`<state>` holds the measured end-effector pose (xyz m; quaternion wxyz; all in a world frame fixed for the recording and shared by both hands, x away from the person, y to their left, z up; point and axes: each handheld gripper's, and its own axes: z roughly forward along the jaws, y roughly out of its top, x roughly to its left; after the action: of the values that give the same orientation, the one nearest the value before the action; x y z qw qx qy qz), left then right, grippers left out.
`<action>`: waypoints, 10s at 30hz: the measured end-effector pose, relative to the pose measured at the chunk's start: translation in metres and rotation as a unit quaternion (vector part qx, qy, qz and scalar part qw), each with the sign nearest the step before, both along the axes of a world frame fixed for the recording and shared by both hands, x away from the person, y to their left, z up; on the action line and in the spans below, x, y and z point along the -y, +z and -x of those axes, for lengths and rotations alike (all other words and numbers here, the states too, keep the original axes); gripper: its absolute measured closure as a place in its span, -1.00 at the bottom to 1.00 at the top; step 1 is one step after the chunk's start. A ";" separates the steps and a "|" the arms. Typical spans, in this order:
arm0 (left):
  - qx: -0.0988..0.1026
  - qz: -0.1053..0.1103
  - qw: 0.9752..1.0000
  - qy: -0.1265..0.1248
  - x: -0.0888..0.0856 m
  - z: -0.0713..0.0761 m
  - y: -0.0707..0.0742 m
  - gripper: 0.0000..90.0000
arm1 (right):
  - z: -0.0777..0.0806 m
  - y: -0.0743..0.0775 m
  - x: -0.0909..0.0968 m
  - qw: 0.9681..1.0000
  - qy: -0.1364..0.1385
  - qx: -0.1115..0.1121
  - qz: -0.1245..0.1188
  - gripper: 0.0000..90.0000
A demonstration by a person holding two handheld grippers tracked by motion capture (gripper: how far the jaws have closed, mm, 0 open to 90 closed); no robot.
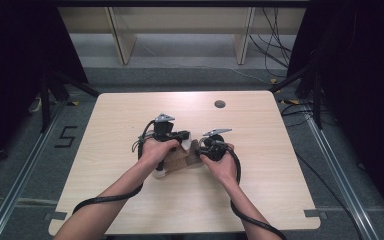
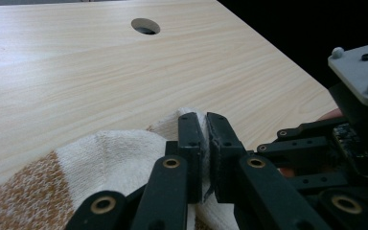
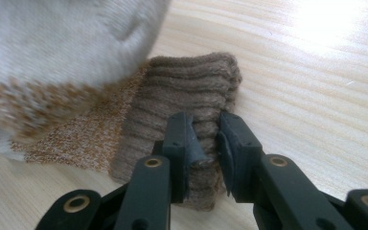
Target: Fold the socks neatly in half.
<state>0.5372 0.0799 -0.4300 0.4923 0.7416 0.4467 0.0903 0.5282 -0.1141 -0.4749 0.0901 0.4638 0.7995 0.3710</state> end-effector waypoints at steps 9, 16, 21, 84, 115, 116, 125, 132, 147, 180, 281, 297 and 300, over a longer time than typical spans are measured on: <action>0.018 -0.039 0.999 -0.007 0.012 0.006 -0.015 0.89 | 0.004 0.021 0.014 0.999 -0.014 0.021 -0.024 0.63; 0.018 -0.041 0.999 -0.003 0.019 0.008 -0.026 0.88 | -0.002 0.039 0.023 0.998 -0.026 0.040 -0.029 0.62; 0.019 -0.050 0.999 -0.004 0.021 0.007 -0.029 0.88 | -0.001 0.038 0.025 0.998 -0.030 0.038 -0.029 0.61; -0.015 -0.037 0.999 -0.036 0.025 0.015 -0.047 0.25 | -0.031 0.033 0.002 0.998 0.012 -0.057 -0.035 0.77; 0.037 0.010 0.999 -0.037 0.000 0.023 -0.008 0.13 | -0.036 0.020 0.006 0.998 0.021 -0.057 0.005 0.93; 0.042 0.008 0.998 -0.038 -0.002 0.024 -0.005 0.12 | -0.035 0.020 0.006 0.998 0.021 -0.057 0.005 0.93; 0.062 -0.084 0.993 -0.050 -0.029 0.034 0.000 -0.05 | -0.033 0.021 0.005 0.998 0.010 -0.069 0.003 0.93; 0.043 -0.123 0.989 -0.063 -0.035 0.034 -0.021 -0.06 | -0.033 0.020 0.006 0.998 0.015 -0.056 0.004 0.93; 0.045 -0.143 0.986 -0.074 -0.032 0.030 -0.023 0.18 | -0.032 0.020 0.006 0.998 0.014 -0.061 0.004 0.92; 0.065 -0.095 0.990 -0.086 0.003 0.030 0.009 0.85 | -0.032 0.017 0.010 0.998 0.002 -0.066 -0.002 0.92; 0.113 -0.092 0.989 0.020 -0.104 0.050 -0.008 -0.44 | -0.001 0.045 0.036 0.998 -0.012 0.061 -0.032 -0.10; 0.115 -0.087 0.988 0.058 -0.142 0.064 -0.009 -0.52 | 0.022 0.041 0.070 0.997 -0.025 0.075 -0.024 -0.12; 0.117 -0.083 0.988 0.065 -0.148 0.067 -0.010 -0.53 | 0.029 0.040 0.078 0.996 -0.033 0.079 -0.028 -0.12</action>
<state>0.4701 0.2282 -0.4403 0.4712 0.7337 0.4238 0.2451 0.4992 -0.1921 -0.4347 0.1521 0.4613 0.7637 0.4252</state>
